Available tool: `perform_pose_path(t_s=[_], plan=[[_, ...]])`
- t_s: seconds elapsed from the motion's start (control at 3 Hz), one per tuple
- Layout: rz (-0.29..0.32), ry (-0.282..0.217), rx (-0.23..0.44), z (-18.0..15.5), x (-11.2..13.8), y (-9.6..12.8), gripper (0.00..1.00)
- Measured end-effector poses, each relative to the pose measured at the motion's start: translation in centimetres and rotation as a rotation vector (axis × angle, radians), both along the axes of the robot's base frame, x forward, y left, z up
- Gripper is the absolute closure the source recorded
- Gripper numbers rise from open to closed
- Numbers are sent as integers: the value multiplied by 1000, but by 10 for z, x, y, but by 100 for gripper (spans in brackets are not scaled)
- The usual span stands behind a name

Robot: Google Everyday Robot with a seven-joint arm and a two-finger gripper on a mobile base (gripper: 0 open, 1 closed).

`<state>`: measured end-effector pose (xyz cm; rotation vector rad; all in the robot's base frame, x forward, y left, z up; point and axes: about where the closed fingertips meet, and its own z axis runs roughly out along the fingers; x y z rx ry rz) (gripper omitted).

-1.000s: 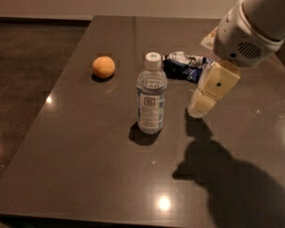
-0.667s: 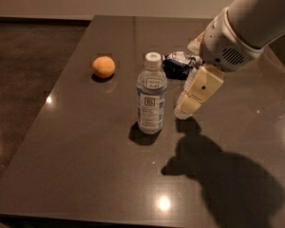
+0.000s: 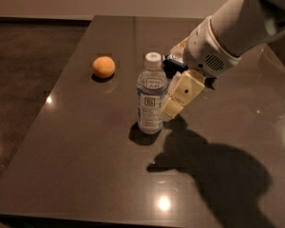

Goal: Move blue plastic bottle near orange

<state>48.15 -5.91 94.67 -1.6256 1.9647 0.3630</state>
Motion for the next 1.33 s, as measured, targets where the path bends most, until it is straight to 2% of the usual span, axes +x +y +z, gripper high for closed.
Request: perform_pose_path(t_s=[0.33,0.67,1.33], plan=[[42,10,29,-6,-2,17,0],[89,30,46,-12,-3,38,25],[100,42,54,-4,4,51,73]])
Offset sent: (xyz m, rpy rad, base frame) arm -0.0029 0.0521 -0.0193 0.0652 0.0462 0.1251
